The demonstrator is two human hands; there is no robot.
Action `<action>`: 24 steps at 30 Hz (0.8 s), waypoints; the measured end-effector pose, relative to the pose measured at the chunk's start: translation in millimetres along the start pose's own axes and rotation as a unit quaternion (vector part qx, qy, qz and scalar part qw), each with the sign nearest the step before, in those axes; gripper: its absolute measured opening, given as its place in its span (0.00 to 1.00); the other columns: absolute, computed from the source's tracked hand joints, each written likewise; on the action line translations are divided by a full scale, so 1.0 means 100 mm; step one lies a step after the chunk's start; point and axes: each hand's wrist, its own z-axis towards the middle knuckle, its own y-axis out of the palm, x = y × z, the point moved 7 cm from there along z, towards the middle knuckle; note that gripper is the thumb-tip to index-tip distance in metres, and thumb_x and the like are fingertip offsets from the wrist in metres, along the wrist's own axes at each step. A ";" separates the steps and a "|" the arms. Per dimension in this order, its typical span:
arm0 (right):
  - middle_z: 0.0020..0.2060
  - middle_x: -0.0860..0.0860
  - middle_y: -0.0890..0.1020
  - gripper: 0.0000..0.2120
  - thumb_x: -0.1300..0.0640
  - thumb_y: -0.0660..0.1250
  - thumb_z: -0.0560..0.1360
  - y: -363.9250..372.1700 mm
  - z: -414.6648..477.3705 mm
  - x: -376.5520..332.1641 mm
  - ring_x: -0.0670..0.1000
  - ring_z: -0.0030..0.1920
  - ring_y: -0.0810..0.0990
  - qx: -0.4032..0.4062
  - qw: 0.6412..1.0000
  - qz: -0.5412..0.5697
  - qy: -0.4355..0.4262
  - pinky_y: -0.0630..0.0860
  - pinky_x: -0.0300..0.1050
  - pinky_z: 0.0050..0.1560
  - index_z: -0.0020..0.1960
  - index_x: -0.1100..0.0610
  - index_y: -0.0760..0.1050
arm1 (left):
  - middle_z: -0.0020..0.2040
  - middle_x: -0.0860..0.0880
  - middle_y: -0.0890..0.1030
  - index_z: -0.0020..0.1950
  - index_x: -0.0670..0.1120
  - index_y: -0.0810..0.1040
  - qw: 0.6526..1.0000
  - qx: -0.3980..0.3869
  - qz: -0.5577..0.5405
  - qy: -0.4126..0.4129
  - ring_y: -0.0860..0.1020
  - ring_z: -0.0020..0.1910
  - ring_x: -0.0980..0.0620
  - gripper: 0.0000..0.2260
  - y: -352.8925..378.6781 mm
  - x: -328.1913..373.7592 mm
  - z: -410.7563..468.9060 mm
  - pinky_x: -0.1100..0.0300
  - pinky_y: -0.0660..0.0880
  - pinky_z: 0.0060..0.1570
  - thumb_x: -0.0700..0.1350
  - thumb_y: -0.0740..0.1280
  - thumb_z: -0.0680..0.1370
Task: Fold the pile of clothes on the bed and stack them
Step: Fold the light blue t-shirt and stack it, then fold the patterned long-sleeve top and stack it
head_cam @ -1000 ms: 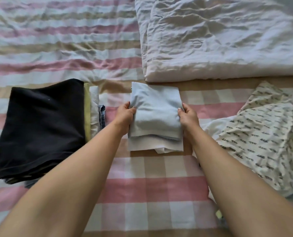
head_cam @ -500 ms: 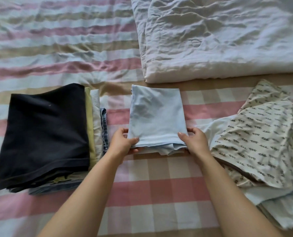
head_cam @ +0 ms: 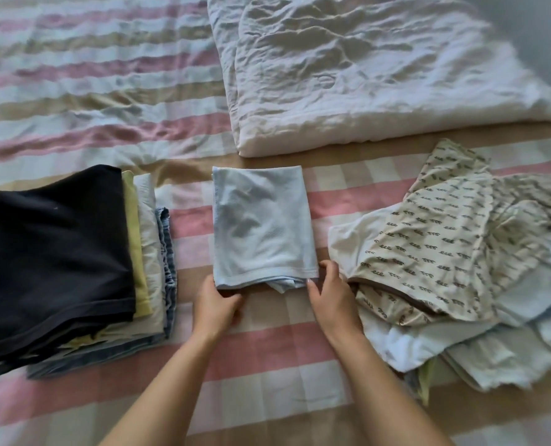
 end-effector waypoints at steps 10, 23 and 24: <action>0.45 0.54 0.79 0.12 0.66 0.72 0.66 -1.26 -0.51 0.68 0.56 0.45 0.76 0.184 0.982 -0.019 -0.023 0.74 0.49 0.46 0.49 0.58 0.79 | 0.47 0.49 0.75 0.48 0.45 0.75 0.967 -0.120 0.060 0.216 0.73 0.46 0.54 0.07 1.54 0.81 -1.03 0.63 0.72 0.48 0.36 0.68 0.72; 0.45 0.55 0.82 0.09 0.65 0.75 0.64 -1.62 -0.30 1.08 0.62 0.48 0.77 0.206 0.973 -0.091 -0.050 0.71 0.54 0.46 0.43 0.61 0.82 | 0.45 0.45 0.79 0.52 0.42 0.74 0.983 -0.008 0.126 0.130 0.77 0.48 0.44 0.08 1.84 0.82 -0.75 0.58 0.69 0.44 0.35 0.65 0.74; 0.43 0.56 0.83 0.08 0.64 0.75 0.64 -1.65 -0.34 1.02 0.62 0.46 0.78 0.219 0.971 -0.077 -0.065 0.71 0.55 0.45 0.43 0.62 0.81 | 0.44 0.45 0.79 0.50 0.41 0.75 0.986 -0.006 0.097 0.134 0.77 0.47 0.45 0.06 1.77 0.83 -0.79 0.59 0.70 0.44 0.36 0.66 0.74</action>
